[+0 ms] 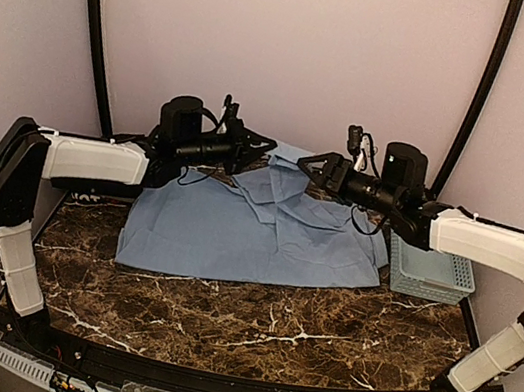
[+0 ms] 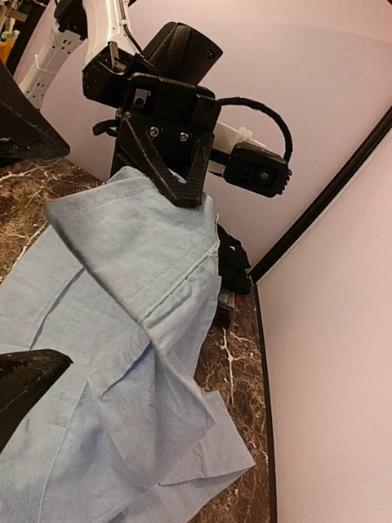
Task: Fold and stack the long sleeve shirts
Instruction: Pass from the left arm to the right, then pass from the right arm to the left
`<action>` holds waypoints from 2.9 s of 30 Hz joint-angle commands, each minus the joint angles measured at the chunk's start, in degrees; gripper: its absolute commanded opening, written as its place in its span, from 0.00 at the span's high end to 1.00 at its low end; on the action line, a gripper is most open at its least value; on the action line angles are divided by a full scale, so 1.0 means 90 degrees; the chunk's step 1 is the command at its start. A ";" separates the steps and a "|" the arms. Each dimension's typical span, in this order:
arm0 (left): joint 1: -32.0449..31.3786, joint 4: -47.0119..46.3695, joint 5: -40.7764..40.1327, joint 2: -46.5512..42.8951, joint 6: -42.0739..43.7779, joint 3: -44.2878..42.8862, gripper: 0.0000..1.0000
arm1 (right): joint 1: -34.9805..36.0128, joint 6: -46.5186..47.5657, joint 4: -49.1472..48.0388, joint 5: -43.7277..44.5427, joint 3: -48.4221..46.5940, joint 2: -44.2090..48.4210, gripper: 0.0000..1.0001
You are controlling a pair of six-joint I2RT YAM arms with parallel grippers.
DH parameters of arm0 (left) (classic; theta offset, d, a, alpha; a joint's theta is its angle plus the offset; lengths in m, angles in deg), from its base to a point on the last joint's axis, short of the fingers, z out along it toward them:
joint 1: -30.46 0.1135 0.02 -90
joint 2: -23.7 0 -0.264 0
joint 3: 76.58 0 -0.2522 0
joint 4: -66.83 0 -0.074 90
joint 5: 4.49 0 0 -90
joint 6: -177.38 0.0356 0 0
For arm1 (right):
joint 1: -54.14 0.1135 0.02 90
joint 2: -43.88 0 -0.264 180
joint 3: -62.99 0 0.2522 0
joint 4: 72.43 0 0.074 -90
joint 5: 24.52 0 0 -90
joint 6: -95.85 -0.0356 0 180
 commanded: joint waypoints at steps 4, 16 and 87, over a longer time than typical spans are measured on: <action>-0.0062 -0.0418 -0.0007 -0.0355 0.0121 0.0330 1.00 | 0.0032 -0.1044 -0.0899 -0.0729 -0.0352 -0.0598 0.36; -0.0083 -0.0296 0.0024 -0.0437 0.0839 0.0772 0.94 | 0.0004 -0.0785 -0.0109 -0.0507 -0.0960 -0.0672 1.00; -0.0643 0.4513 -0.1989 0.0520 0.6823 -0.2892 1.00 | -0.1067 0.2322 0.5232 -0.1074 -0.3073 -0.0660 0.48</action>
